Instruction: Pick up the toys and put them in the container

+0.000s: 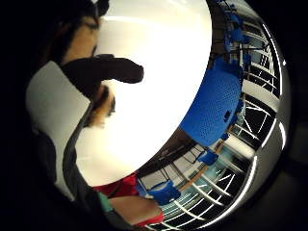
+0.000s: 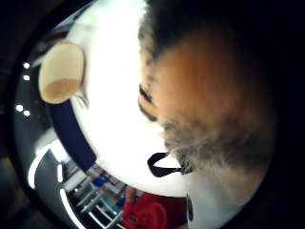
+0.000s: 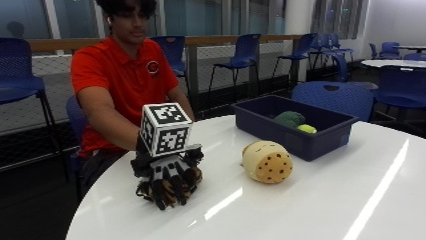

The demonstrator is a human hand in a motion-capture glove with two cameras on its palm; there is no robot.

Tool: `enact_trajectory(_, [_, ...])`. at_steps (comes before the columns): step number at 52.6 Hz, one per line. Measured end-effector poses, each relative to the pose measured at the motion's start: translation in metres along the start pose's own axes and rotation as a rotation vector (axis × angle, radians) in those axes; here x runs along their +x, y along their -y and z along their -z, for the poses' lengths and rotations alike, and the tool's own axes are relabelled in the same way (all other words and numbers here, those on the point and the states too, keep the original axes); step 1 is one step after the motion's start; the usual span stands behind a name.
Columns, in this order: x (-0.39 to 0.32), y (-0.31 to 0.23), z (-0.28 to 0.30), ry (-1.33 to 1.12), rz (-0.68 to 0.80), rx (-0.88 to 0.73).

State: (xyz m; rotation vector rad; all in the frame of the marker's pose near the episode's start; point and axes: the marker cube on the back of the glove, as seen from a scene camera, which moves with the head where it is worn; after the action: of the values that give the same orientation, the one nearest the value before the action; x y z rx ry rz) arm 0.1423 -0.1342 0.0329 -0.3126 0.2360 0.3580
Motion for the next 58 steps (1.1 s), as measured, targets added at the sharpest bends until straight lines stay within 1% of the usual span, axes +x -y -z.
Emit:
enact_trajectory(8, [-0.004,0.002,0.001,-0.078,-0.038,0.128])
enact_trajectory(15, [-0.009,0.003,0.005,-0.111,-0.019,0.178])
enact_trajectory(18, [-0.013,0.002,0.008,-0.082,0.0,0.178])
enact_trajectory(24, [-0.032,-0.008,0.018,0.053,0.07,0.18])
enact_trajectory(31, [-0.07,-0.021,0.035,0.055,0.147,0.231])
enact_trajectory(42, [-0.154,-0.046,0.077,0.086,0.31,0.288])
enact_trajectory(51, [-0.216,-0.057,0.111,0.106,0.449,0.438])
enact_trajectory(58, [-0.264,-0.067,0.134,0.122,0.531,0.435])
